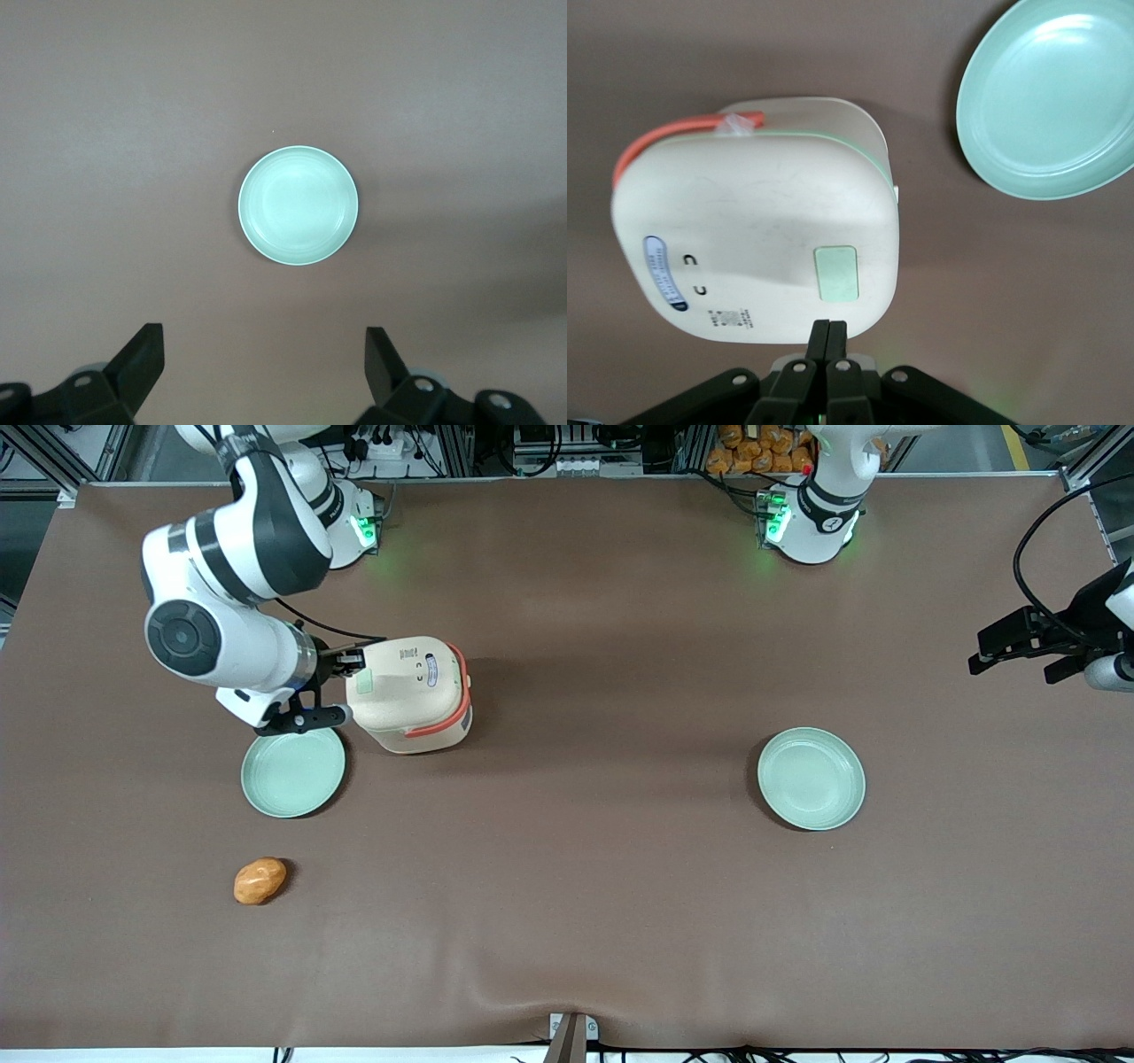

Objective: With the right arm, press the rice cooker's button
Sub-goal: 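Press the right gripper's closed fingertips down on the green lid button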

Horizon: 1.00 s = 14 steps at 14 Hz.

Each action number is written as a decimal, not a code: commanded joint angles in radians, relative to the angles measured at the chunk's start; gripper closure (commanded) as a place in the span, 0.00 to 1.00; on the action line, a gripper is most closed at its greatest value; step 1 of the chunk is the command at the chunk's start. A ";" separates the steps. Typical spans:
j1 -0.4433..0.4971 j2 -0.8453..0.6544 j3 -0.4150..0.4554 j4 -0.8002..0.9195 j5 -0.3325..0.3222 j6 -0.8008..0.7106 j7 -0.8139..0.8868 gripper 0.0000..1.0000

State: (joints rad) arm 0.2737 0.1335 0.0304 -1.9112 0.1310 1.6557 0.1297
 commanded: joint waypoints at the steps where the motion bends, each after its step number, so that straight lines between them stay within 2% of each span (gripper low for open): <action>1: 0.012 0.014 -0.003 -0.029 0.012 0.016 0.007 1.00; 14: 0.033 0.081 -0.003 -0.032 0.012 0.032 0.004 1.00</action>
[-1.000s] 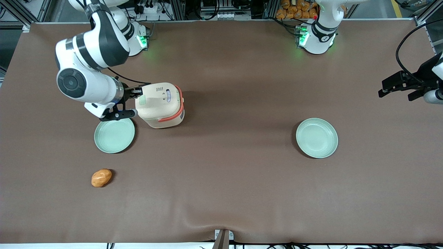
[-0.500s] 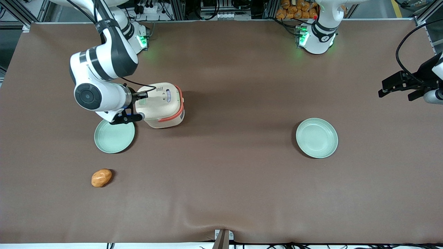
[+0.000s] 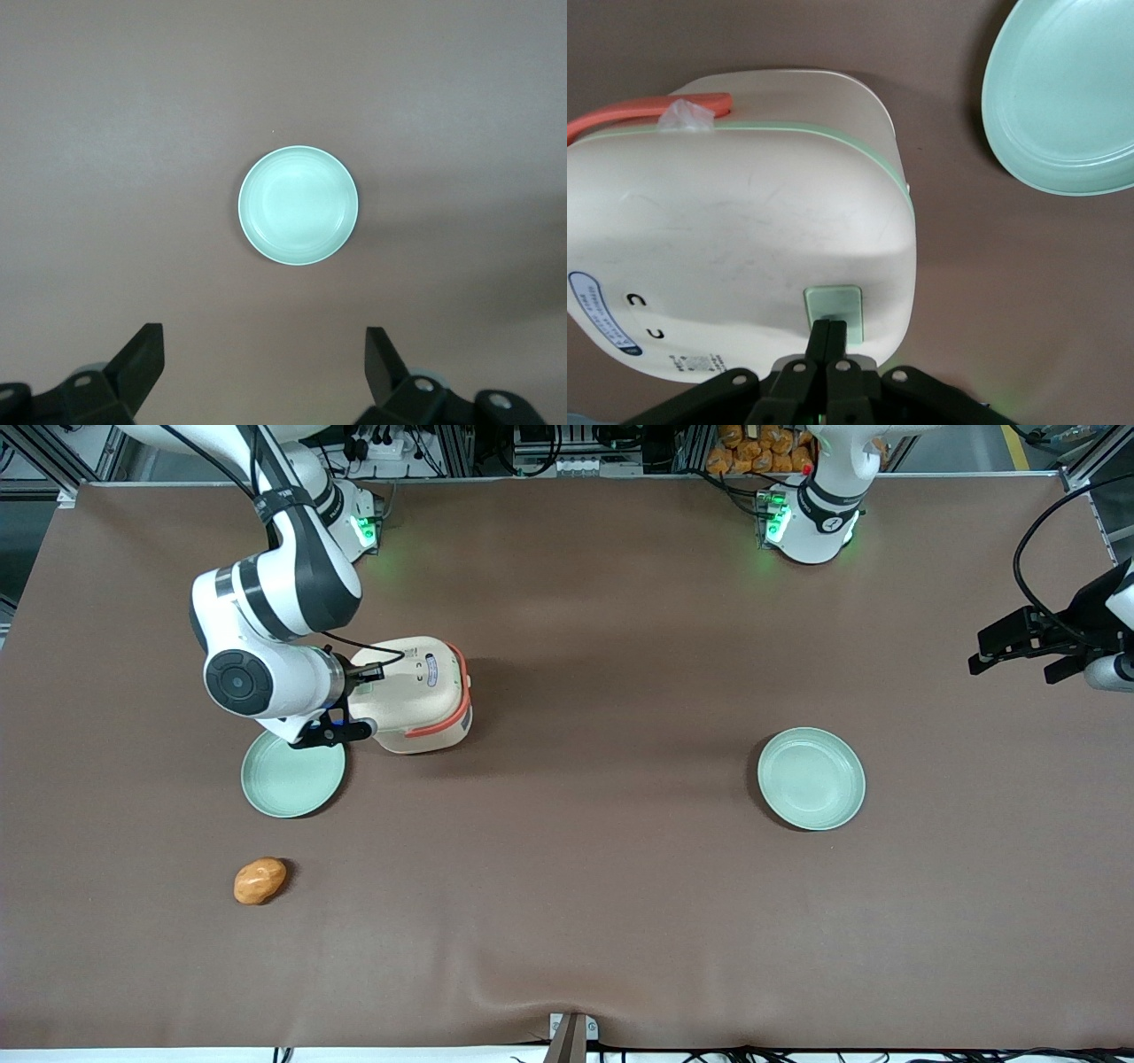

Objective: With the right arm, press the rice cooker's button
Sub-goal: 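Press the right gripper's closed fingertips down on the green lid button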

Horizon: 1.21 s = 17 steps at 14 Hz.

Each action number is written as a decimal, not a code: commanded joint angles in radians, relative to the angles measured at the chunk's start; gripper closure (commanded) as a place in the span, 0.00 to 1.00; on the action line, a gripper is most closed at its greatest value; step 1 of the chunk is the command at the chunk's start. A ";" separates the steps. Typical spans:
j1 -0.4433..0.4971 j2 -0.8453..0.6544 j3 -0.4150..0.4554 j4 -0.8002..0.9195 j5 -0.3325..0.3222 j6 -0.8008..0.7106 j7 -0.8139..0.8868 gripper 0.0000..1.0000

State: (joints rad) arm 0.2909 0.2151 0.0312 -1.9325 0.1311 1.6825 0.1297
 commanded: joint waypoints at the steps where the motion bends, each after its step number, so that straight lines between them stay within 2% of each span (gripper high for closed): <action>1: 0.016 0.000 -0.004 -0.014 0.012 0.006 0.004 1.00; 17: 0.008 0.027 -0.005 -0.036 0.005 0.065 -0.009 1.00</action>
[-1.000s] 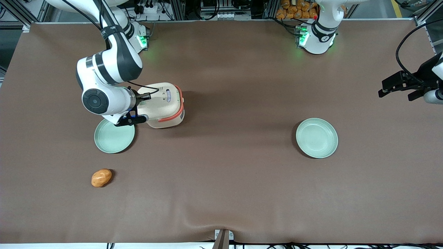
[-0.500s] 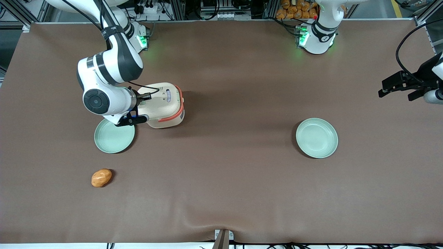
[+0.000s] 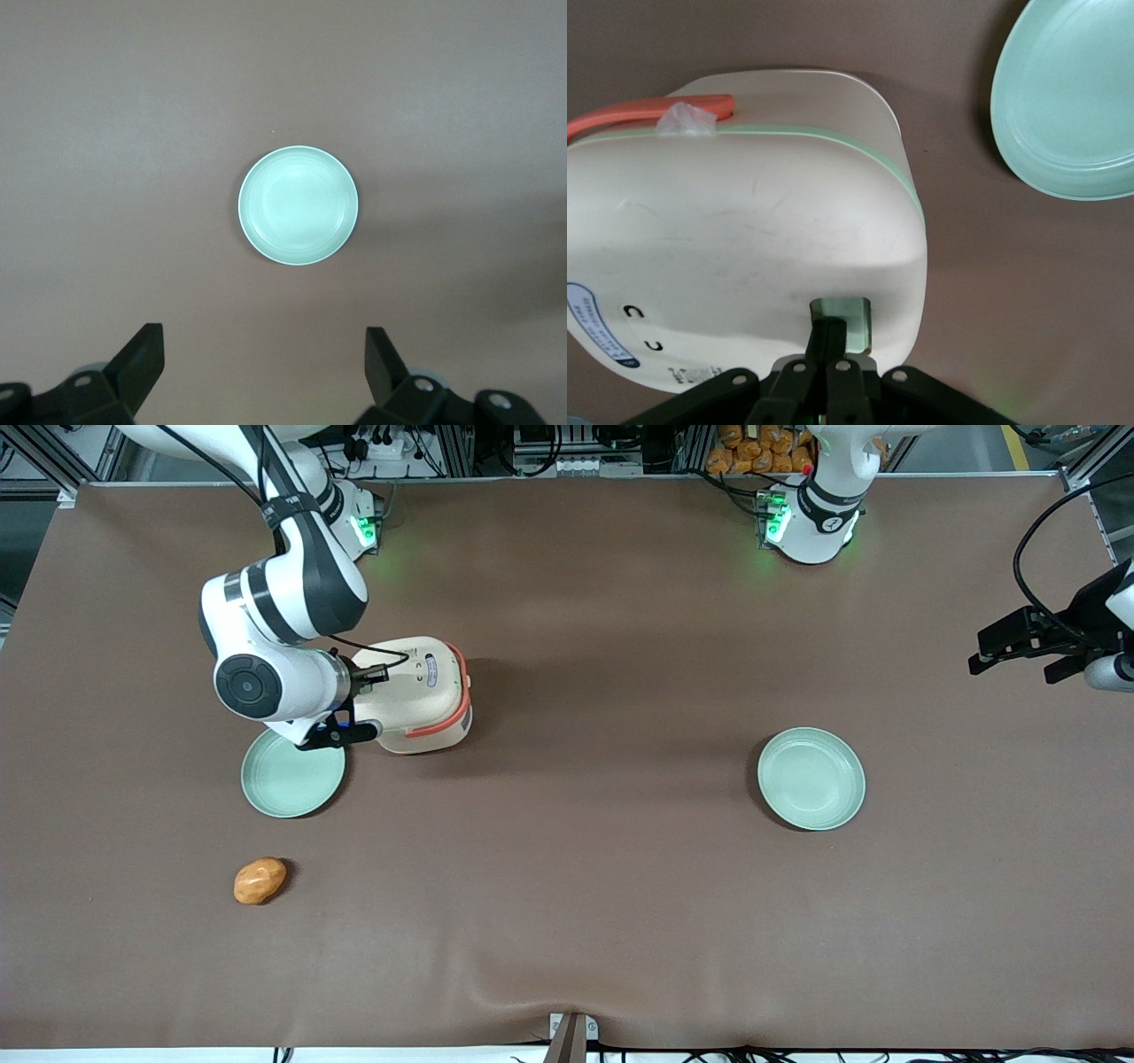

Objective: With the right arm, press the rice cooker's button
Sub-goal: 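Press the right gripper's closed fingertips down on the green lid button, then lift the right gripper away as the cooker lid springs open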

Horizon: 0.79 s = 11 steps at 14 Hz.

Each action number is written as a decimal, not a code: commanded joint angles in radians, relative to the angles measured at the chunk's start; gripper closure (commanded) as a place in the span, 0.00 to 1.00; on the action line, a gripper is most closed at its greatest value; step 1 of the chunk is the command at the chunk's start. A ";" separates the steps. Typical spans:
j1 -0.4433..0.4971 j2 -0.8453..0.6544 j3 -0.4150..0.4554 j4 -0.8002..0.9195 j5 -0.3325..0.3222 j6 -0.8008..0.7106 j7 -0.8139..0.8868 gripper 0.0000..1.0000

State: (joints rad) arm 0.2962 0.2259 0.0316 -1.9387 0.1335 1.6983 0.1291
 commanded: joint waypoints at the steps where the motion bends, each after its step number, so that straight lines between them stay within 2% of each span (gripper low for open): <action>1: 0.003 0.013 -0.004 -0.025 0.003 0.043 -0.008 1.00; 4: 0.001 0.006 -0.004 0.009 0.003 0.020 -0.006 0.99; 5: 0.001 0.004 -0.004 0.039 0.005 -0.005 -0.006 0.92; 7: 0.001 0.004 -0.004 0.099 0.005 -0.048 -0.006 0.86; 11: 0.000 0.001 -0.002 0.205 0.009 -0.179 -0.005 0.77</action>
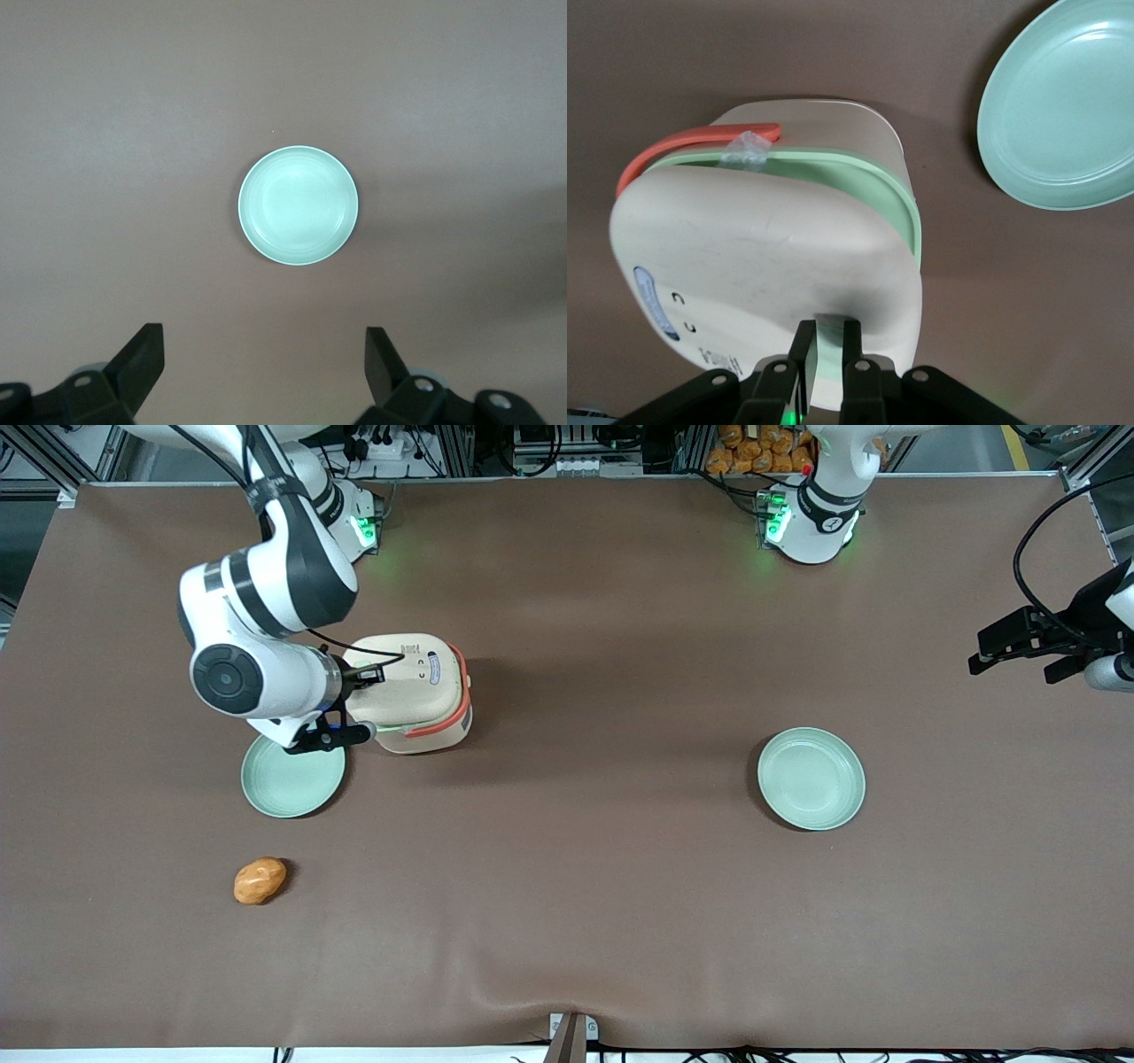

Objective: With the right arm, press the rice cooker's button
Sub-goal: 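Lift the right gripper away as the cooker lid springs open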

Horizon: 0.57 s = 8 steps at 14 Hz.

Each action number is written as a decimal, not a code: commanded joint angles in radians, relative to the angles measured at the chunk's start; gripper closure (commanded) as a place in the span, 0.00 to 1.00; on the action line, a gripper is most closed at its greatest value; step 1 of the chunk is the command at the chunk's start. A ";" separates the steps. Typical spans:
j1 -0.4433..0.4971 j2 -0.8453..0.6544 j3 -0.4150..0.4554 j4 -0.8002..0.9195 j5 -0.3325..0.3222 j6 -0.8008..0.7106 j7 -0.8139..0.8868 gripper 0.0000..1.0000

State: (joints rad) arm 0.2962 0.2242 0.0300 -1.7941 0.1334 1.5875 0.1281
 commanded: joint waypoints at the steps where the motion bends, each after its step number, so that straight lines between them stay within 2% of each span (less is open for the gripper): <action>1: 0.001 0.000 0.001 0.093 0.011 -0.104 -0.002 0.76; 4: 0.003 -0.009 0.001 0.188 0.029 -0.202 -0.002 0.69; 5: 0.001 -0.017 0.001 0.212 0.031 -0.216 -0.002 0.57; 6: 0.001 -0.022 0.001 0.244 0.029 -0.218 -0.005 0.39; 7: 0.000 -0.029 -0.001 0.278 0.028 -0.216 -0.007 0.13; 8: -0.003 -0.035 -0.001 0.303 0.022 -0.216 -0.008 0.00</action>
State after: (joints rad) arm 0.2962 0.2027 0.0312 -1.5495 0.1449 1.3930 0.1271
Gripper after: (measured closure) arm 0.480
